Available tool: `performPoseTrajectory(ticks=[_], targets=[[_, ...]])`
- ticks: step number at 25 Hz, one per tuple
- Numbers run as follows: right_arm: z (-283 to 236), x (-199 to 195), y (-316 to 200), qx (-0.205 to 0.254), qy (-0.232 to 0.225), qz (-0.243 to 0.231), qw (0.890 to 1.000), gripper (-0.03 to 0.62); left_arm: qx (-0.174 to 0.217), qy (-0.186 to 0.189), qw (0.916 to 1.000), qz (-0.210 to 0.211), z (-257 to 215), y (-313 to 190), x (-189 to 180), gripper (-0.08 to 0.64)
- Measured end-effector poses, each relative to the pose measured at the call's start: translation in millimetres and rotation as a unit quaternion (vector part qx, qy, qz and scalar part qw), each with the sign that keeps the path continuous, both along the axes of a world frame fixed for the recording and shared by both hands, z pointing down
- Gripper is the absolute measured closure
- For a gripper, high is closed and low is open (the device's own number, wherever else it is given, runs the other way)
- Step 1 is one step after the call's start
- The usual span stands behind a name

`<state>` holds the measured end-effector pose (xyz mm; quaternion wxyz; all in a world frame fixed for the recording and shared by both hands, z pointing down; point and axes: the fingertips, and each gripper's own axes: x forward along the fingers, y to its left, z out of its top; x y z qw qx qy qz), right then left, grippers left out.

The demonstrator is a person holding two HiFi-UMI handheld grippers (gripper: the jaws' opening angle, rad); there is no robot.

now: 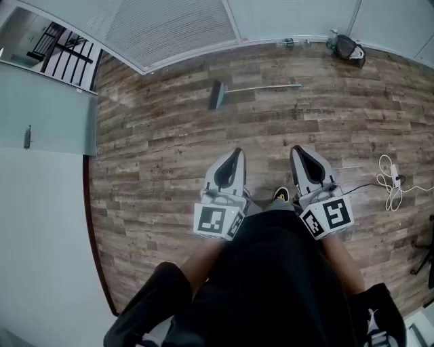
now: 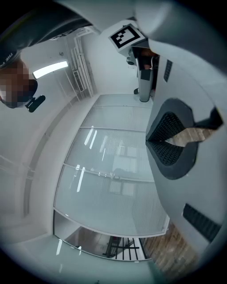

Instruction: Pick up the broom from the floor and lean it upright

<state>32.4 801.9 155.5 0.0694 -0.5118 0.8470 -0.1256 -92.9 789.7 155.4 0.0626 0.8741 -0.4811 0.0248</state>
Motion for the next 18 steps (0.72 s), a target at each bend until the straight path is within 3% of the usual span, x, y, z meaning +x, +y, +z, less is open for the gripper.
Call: performPoseTrajectory(ticks=[5,12,18], targets=[[0,10,-4,0.005,0.000,0.007,1.000,0.572,0.005,-0.005,0.9998,0.020,-2,1,19,0.537],[-10,2,-10,0.025,0.007,-0.022,0.999,0.572,0.014,-0.004,0.9999,0.001,-3,5,16,0.537],[-12,0,-6,0.031,-0.017,-0.043,0.998,0.572,0.016,0.002,0.9997,-0.020,-8,9,7,0.537]])
